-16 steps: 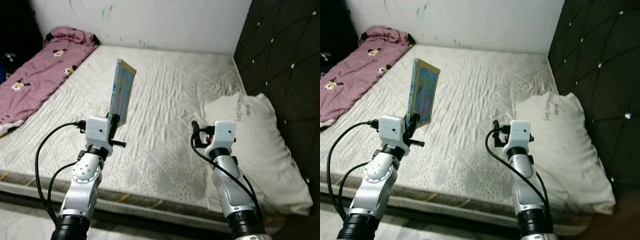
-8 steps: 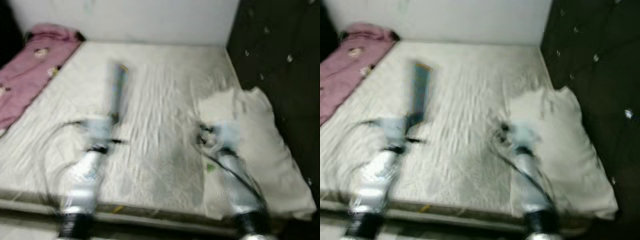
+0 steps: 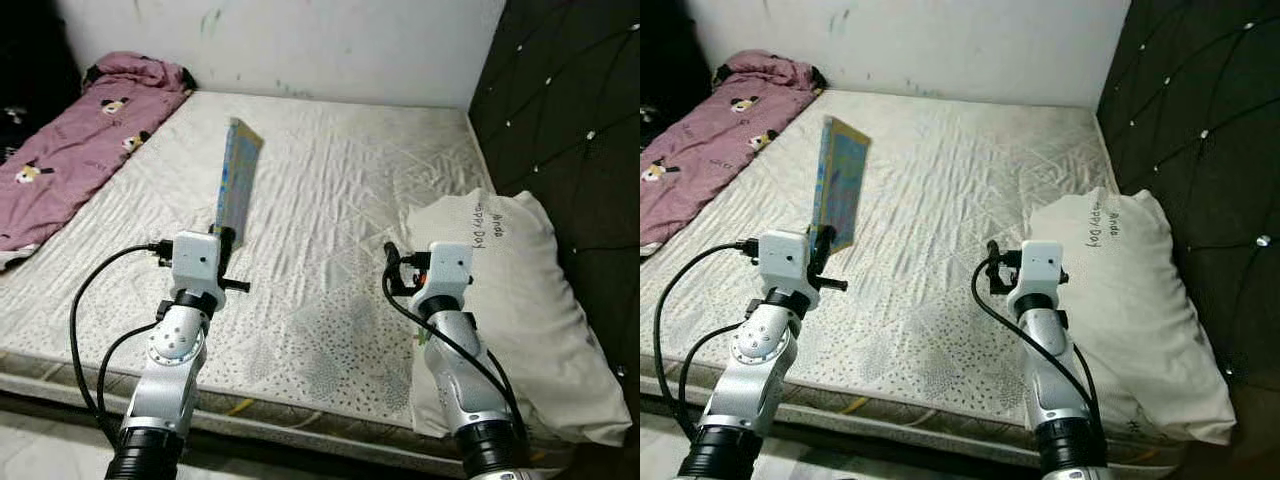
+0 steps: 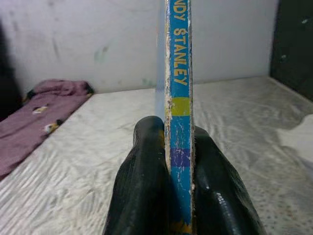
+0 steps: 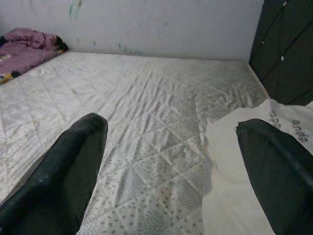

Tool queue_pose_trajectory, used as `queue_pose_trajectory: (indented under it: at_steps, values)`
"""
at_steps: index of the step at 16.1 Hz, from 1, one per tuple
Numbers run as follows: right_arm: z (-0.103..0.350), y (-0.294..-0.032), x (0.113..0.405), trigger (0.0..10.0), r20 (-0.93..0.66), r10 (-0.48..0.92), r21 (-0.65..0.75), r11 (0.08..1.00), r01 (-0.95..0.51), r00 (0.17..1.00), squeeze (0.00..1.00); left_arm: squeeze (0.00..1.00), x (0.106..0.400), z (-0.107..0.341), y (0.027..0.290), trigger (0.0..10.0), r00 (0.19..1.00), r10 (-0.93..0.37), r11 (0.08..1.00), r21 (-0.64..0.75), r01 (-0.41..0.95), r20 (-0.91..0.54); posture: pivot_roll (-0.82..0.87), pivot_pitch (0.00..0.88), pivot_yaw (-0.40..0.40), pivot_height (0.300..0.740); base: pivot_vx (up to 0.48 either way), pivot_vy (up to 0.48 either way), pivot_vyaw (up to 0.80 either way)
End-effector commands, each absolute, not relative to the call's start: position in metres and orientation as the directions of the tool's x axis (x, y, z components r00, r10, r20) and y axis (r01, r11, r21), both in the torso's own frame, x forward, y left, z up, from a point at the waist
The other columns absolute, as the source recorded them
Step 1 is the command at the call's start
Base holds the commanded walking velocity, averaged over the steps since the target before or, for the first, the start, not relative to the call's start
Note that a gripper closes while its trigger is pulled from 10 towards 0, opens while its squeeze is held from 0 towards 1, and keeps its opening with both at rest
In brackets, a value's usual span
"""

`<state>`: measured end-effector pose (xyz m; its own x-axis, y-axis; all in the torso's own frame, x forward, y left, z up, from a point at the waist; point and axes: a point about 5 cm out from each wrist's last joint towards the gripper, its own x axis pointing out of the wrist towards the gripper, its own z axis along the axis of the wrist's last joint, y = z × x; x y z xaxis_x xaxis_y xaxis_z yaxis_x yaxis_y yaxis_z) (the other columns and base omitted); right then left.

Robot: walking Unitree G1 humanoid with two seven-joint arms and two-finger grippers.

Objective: Clean up the room

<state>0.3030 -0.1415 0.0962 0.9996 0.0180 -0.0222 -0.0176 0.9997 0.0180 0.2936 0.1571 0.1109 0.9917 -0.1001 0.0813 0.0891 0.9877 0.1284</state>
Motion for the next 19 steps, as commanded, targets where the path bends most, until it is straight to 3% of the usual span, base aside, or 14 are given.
queue_pose_trajectory:
  at_steps: [1, 4, 15, 19]
  values:
    - [0.107, -0.141, 0.303, 10.0, 0.017, 0.028, 0.031, 0.999, -0.029, 0.999, 0.00, 0.00, 0.292, 0.125, 0.163, 10.0, 0.988, -0.084, 0.990, 0.127, 0.067, 0.129, 0.03, 0.007, 0.029, 0.740, 0.000, 0.000, 0.00]
    - [0.105, -0.141, 0.297, 10.0, 0.010, 0.029, 0.036, 0.999, -0.030, 1.000, 0.00, 0.00, 0.284, 0.122, 0.170, 10.0, 0.993, -0.037, 0.994, 0.105, 0.025, 0.113, 0.04, 0.020, 0.031, 0.740, 0.000, 0.000, 0.00]
    - [0.103, -0.140, 0.290, 10.0, -0.026, 0.040, 0.039, 0.998, -0.039, 0.999, 0.00, 0.00, 0.281, 0.120, 0.172, 10.0, 0.997, -0.003, 0.996, 0.093, -0.005, 0.081, 0.03, 0.041, 0.027, 0.625, 0.000, 0.000, 0.00]
    - [0.102, -0.139, 0.293, 10.0, -0.034, 0.045, 0.034, 0.998, -0.044, 0.998, 0.00, 0.00, 0.285, 0.122, 0.174, 10.0, 0.996, 0.026, 0.995, 0.089, -0.034, 0.086, 0.04, 0.047, 0.025, 0.620, 0.000, 0.000, 0.00]
